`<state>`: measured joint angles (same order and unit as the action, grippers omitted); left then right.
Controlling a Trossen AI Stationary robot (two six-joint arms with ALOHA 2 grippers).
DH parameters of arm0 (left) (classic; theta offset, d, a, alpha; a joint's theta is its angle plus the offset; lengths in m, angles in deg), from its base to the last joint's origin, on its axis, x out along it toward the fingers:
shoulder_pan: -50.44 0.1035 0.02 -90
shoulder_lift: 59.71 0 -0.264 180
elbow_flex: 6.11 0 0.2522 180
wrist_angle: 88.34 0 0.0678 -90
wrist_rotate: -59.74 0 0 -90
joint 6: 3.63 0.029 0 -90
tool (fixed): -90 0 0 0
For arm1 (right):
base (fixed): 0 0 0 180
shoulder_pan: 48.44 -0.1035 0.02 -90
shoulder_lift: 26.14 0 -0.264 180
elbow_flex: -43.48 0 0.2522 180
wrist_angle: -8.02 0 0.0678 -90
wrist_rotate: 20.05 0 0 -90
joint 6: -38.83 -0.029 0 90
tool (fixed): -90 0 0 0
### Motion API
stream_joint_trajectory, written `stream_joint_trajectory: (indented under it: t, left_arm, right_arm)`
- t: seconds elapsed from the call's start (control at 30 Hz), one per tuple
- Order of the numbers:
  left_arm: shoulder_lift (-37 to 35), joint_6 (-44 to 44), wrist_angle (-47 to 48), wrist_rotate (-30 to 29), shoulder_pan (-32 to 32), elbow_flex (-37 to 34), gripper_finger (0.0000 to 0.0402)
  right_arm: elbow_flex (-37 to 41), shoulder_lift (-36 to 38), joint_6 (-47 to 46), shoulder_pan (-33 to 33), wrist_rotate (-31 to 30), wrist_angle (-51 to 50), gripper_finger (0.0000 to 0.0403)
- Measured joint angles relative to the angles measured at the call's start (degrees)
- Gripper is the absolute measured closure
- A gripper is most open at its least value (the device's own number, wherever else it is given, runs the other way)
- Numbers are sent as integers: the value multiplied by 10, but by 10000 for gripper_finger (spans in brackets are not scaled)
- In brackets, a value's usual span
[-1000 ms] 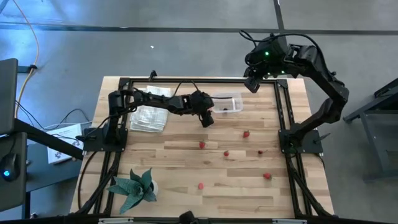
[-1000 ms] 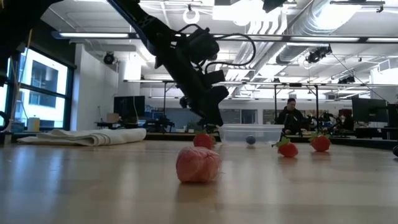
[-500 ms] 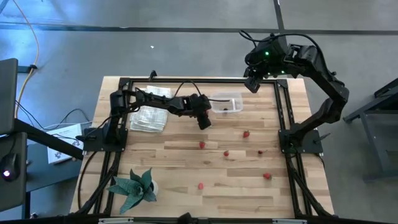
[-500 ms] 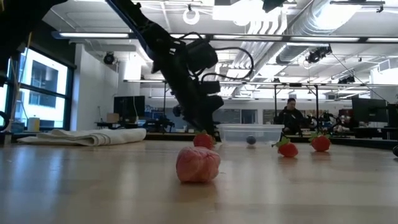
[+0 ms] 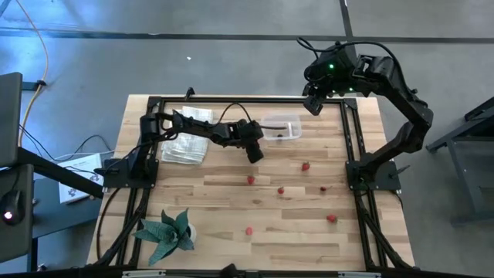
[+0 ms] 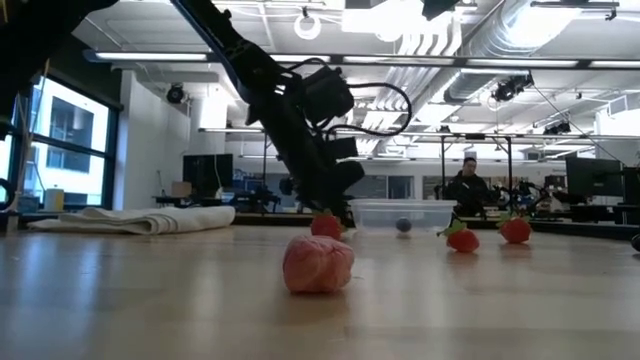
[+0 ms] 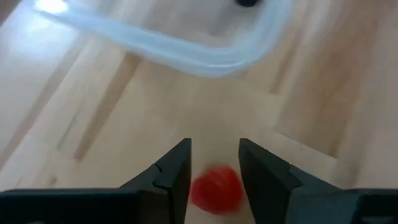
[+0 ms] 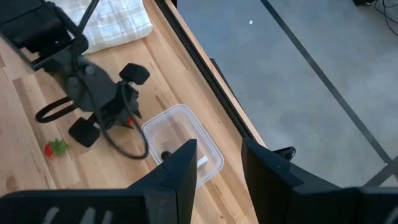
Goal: Pick and placing Produce into tupperware
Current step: Put the red raspberry into the transparent container
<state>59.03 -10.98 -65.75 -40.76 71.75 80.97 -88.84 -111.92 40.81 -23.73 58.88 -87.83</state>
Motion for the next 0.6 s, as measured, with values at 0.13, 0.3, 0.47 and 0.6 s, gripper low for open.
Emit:
stream_joint_trajectory:
  t: [0.13,0.3,0.47,0.6]
  left_arm:
    - [0,-20,0,8,2,0,361]
    - [0,-24,8,23,0,0,391]
    - [-11,-36,20,33,1,1,399]
    - [-33,-35,25,34,1,18,401]
  right_arm:
    - [0,0,0,0,0,0,284]
    - [0,0,0,0,0,0,284]
    - [0,0,-1,0,0,0,284]
    - [0,0,-5,0,0,0,284]
